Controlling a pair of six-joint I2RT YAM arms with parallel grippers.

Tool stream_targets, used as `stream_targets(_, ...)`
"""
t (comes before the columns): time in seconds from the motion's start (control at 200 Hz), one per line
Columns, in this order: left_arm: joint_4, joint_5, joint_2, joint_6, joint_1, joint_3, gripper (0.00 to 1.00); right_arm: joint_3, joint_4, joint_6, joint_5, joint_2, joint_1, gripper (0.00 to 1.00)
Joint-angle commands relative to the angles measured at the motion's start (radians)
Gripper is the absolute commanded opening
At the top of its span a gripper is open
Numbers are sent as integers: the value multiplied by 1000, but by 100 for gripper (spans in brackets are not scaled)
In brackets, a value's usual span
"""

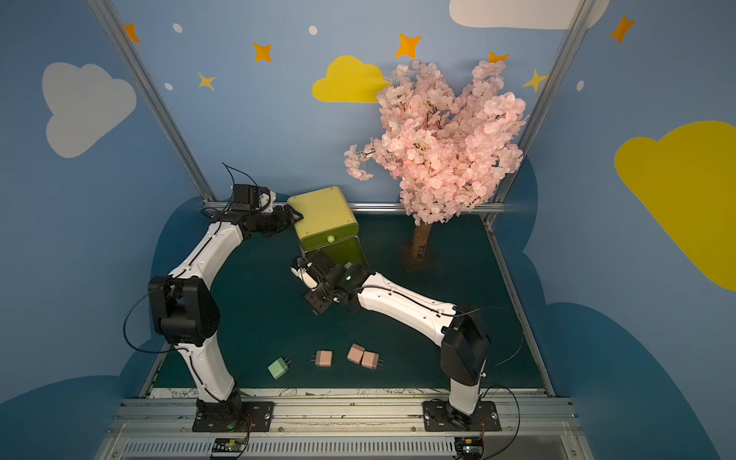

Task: Place the plugs into the drawer by color
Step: Place the plug in the drawer, then pick up the plug from the center of the board.

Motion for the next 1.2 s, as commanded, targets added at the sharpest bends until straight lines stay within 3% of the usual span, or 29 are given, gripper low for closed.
stream_targets(0.0,-46,-24,-15,16,4,-10,82,-93,124,-59,-72,-13,86,59)
stream_targets(0.195,-45,-19,-16,11,5,-10,82,-92,150,-82,-90,89,230,58)
stream_targets(0.441,-40,-19,-31,11,0,-17,82,20,133,-148,-54,253,310,69)
stream_targets(0.851,-37,-7,-38,1,-1,-15,82,180,60,-215,38,433,310,76)
stream_targets(1.196,-35,-7,-43,0,-3,-18,82,262,13,-160,79,485,214,76)
